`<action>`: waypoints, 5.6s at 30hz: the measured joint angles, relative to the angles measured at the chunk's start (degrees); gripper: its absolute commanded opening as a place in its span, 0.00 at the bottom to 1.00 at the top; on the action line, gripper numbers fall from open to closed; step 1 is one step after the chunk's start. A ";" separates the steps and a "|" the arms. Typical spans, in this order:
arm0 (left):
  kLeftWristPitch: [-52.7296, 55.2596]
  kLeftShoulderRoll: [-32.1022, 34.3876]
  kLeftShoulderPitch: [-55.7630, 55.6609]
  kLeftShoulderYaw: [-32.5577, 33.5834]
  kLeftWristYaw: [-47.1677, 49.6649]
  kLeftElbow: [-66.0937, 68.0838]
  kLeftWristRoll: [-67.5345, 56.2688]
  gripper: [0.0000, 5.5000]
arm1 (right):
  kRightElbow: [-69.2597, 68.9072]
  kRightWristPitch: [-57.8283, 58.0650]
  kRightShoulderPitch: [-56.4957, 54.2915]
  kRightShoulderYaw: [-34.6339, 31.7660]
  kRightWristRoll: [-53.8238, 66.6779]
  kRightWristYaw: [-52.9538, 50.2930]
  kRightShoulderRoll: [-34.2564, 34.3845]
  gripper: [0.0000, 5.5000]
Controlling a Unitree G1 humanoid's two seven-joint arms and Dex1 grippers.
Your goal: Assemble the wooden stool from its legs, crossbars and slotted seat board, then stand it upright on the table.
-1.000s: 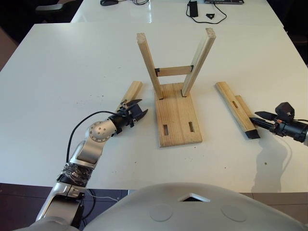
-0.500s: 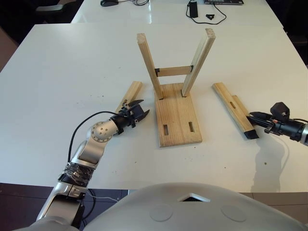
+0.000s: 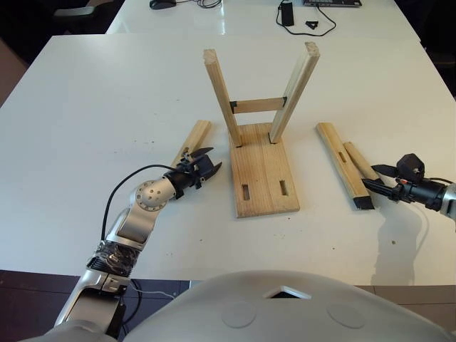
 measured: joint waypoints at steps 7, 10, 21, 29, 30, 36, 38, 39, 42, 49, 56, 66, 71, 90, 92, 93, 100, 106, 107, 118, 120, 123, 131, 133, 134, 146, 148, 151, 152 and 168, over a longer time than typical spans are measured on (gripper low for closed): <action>0.08 0.00 -0.01 -0.10 0.15 -0.02 0.08 0.44 | 0.97 -1.27 -0.41 0.63 -0.34 -0.60 0.00 0.54; 0.15 0.00 -0.05 -0.10 0.16 -0.01 0.10 0.44 | 1.13 -1.88 -0.43 0.88 -0.33 -0.52 0.00 0.45; 6.69 -0.71 -0.50 2.69 -1.39 -7.86 -4.26 0.44 | 4.09 -1.74 -3.96 1.57 -0.46 -2.73 0.23 0.24; 24.89 1.06 -0.10 15.58 -7.11 -27.37 -27.58 0.44 | -7.51 12.02 -12.08 -9.76 18.56 -0.96 1.89 0.24; 27.59 0.73 -0.79 17.45 -7.12 -29.79 -33.47 0.44 | -11.46 14.82 -12.23 -11.00 23.13 -0.44 1.98 0.24; 38.88 -0.35 -12.85 23.73 -2.78 -38.34 -65.23 0.35 | -32.95 28.79 -17.23 -12.86 47.68 -1.62 3.32 0.24; 41.37 -0.19 -17.03 23.20 -1.67 -39.10 -69.68 0.35 | -36.94 31.34 -20.64 -10.58 51.69 -1.77 4.15 0.24; 42.21 0.01 -17.97 22.71 -1.54 -39.17 -70.56 0.35 | -37.82 32.13 -21.37 -9.64 52.22 -1.74 4.23 0.24; 44.52 0.48 -19.53 20.20 -1.40 -39.15 -73.31 0.35 | -38.22 34.25 -22.79 -5.98 52.32 -1.14 4.94 0.24; 45.22 0.14 -22.33 17.96 -1.13 -38.77 -75.86 0.35 | -38.01 34.72 -26.34 -2.22 51.82 2.06 6.28 0.24; 45.11 -0.54 -22.98 18.00 -0.28 -38.26 -78.66 0.48 | -38.01 34.17 -26.34 0.87 48.65 5.14 6.63 0.24; 45.30 -0.11 -24.85 16.54 -0.34 -37.83 -80.71 0.46 | -37.62 32.28 -25.79 3.08 44.23 6.91 8.33 0.24; 45.05 0.71 -24.36 15.84 -2.14 -38.03 -80.15 0.33 | -38.22 31.54 -24.94 4.42 42.59 8.66 8.77 0.24; 41.88 6.80 -22.08 14.42 -9.96 -40.36 -71.01 0.23 | -38.50 27.36 -21.54 3.85 35.16 8.02 8.14 0.43; 41.28 8.73 -22.00 14.94 -11.13 -40.42 -69.04 0.23 | -37.72 27.05 -20.46 2.13 34.89 7.31 7.79 0.43; 41.04 9.41 -21.77 15.22 -11.80 -40.23 -67.99 0.23 | -37.49 26.98 -20.21 1.37 34.92 6.90 7.60 0.43; 36.50 10.44 -20.43 17.63 -13.21 -41.93 -64.62 0.23 | -37.02 27.08 -20.20 -3.18 36.82 3.12 7.84 0.43; 36.01 16.13 -9.95 26.02 -19.04 -43.42 -65.56 0.23 | -37.65 27.02 -16.23 -5.70 36.72 1.67 6.97 0.43; 35.78 17.41 -7.16 28.05 -20.65 -42.41 -64.69 0.23 | -37.77 27.02 -14.91 -6.55 36.63 1.63 6.57 0.43; 24.60 17.71 -1.43 35.09 -19.55 -3.27 -44.77 0.23 | -38.85 23.17 -9.60 -6.13 31.44 -0.66 6.80 0.43; 23.58 17.13 0.81 34.51 -20.90 -3.05 -44.33 0.23 | -38.80 22.55 -9.55 -5.62 30.68 -0.68 6.80 0.43; 21.30 15.78 5.04 32.32 -22.46 -3.62 -41.80 0.23 | -38.50 21.87 -9.08 -4.99 29.54 -0.94 6.83 0.43; 22.32 17.56 17.93 29.93 -33.98 -18.49 -46.36 0.23 | -37.64 22.51 -9.52 -7.06 31.63 -2.90 7.20 0.43; 23.61 17.56 17.53 30.74 -33.75 -20.18 -47.72 0.23 | -37.57 22.51 -9.52 -7.05 31.61 -2.98 7.20 0.43; 23.87 17.56 16.82 31.06 -33.15 -20.45 -48.50 0.23 | -37.52 22.51 -9.51 -7.05 31.59 -3.04 7.20 0.43; 20.33 15.09 -3.00 21.71 -30.62 -9.07 -41.40 0.23 | -33.68 19.67 -11.78 -1.28 24.59 -3.41 7.37 0.43; 16.34 14.97 -5.34 19.84 -31.46 -4.09 -37.74 0.23 | -32.83 19.05 -11.93 -0.36 24.17 -3.26 7.74 0.43; 11.75 14.46 -8.41 18.35 -32.82 1.60 -34.80 0.23 | -31.84 18.03 -12.88 -0.11 23.10 -2.80 7.83 0.43; 10.75 13.98 -9.44 18.15 -33.38 2.83 -34.61 0.23 | -31.37 17.86 -13.21 0.02 22.56 -2.71 7.83 0.43; 5.55 12.72 -14.92 15.09 -42.22 9.56 -32.87 0.23 | -28.66 16.20 -14.18 1.07 20.63 -1.42 8.68 0.43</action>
